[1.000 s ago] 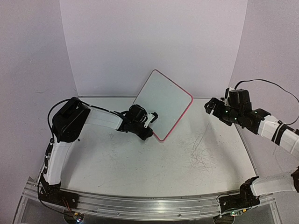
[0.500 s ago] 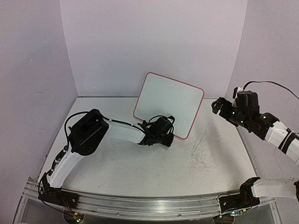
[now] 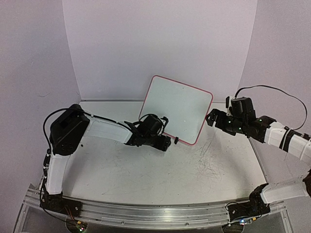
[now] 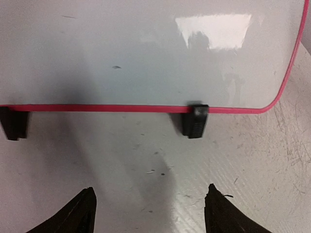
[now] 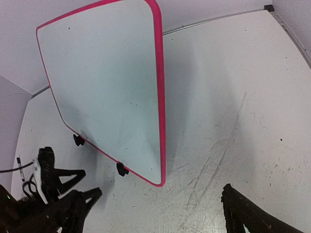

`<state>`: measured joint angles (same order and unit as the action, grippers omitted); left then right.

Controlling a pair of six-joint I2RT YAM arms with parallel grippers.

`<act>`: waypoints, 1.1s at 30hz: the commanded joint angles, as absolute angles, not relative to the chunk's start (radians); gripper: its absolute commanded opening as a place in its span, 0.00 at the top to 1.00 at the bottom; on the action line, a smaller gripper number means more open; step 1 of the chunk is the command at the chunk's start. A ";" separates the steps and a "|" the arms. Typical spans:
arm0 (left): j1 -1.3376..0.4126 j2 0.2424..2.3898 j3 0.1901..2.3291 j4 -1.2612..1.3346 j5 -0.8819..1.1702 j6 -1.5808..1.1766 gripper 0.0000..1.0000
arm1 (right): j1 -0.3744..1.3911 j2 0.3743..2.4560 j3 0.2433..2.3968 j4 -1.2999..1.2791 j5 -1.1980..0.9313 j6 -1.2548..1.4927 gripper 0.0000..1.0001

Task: Write a sentence on the whiteboard
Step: Move the whiteboard to the center of the board.

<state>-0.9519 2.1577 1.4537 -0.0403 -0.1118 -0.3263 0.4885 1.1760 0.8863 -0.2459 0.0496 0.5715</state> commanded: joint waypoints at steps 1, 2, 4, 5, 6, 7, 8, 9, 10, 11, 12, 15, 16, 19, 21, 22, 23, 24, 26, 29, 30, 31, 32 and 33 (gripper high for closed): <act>-0.815 2.040 1.391 -0.044 -0.048 -0.281 0.20 | 0.519 1.212 0.936 -0.180 0.009 0.538 0.02; -0.803 2.043 1.391 -0.050 -0.050 -0.274 0.20 | 0.523 1.219 0.939 -0.175 0.008 0.536 0.02; -0.779 2.062 1.409 -0.069 -0.044 -0.264 0.21 | 0.529 1.228 0.945 -0.165 -0.007 0.531 0.02; -0.759 2.078 1.429 -0.077 -0.028 -0.270 0.24 | 0.530 1.232 0.948 -0.164 -0.019 0.529 0.02; -0.737 2.092 1.450 -0.081 -0.002 -0.279 0.26 | 0.531 1.233 0.950 -0.164 -0.023 0.529 0.02; -0.725 2.108 1.469 -0.082 0.029 -0.286 0.28 | 0.531 1.233 0.951 -0.164 -0.026 0.528 0.02; -0.715 2.124 1.489 -0.083 0.058 -0.292 0.31 | 0.531 1.232 0.951 -0.164 -0.027 0.527 0.02; -0.712 2.141 1.508 -0.084 0.069 -0.284 0.32 | 0.531 1.230 0.949 -0.164 -0.028 0.526 0.02; -0.712 2.159 1.526 -0.086 0.073 -0.273 0.33 | 0.532 1.226 0.948 -0.164 -0.027 0.525 0.02; -0.712 2.177 1.547 -0.087 0.078 -0.265 0.34 | 0.532 1.221 0.945 -0.164 -0.026 0.525 0.02; -0.713 2.192 1.567 -0.091 0.084 -0.255 0.34 | 0.532 1.215 0.942 -0.164 -0.024 0.525 0.02; -0.712 2.240 1.625 -0.103 0.081 -0.235 0.39 | 0.532 1.202 0.932 -0.164 -0.020 0.528 0.02; -0.712 2.256 1.644 -0.112 0.071 -0.230 0.41 | 0.533 1.200 0.929 -0.164 -0.019 0.529 0.02; -0.713 2.298 1.698 -0.137 0.044 -0.220 0.50 | 0.532 1.193 0.924 -0.164 -0.015 0.531 0.02; -0.715 2.310 1.712 -0.139 0.018 -0.218 0.58 | 0.532 1.190 0.922 -0.164 -0.015 0.535 0.02; -0.717 2.313 1.716 -0.140 0.011 -0.217 0.62 | 0.532 1.189 0.922 -0.164 -0.017 0.535 0.02; -0.721 2.314 1.719 -0.142 -0.004 -0.217 0.65 | 0.533 1.189 0.922 -0.164 -0.017 0.535 0.02; -0.726 2.315 1.720 -0.142 -0.034 -0.217 0.67 | 0.533 1.188 0.923 -0.164 -0.016 0.535 0.02; -0.743 2.316 1.719 -0.144 -0.067 -0.218 0.72 | 0.533 1.187 0.923 -0.164 -0.014 0.535 0.02; -0.773 2.317 1.716 -0.145 -0.097 -0.243 0.78 | 0.533 1.187 0.923 -0.164 -0.008 0.538 0.02; -0.784 2.316 1.713 -0.145 -0.113 -0.259 0.81 | 0.533 1.185 0.923 -0.165 -0.007 0.540 0.02; -0.796 2.315 1.710 -0.145 -0.131 -0.275 0.85 | 0.532 1.184 0.923 -0.165 -0.005 0.541 0.02; -0.812 2.312 1.705 -0.146 -0.157 -0.290 0.89 | 0.532 1.181 0.922 -0.166 -0.003 0.541 0.02; -0.823 2.308 1.696 -0.147 -0.182 -0.303 0.91 | 0.533 1.178 0.922 -0.166 -0.001 0.542 0.02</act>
<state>-0.7522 2.3100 1.6752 -0.1468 -0.1143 -0.2441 0.5274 1.2133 0.9077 -0.1921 -0.0189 0.5400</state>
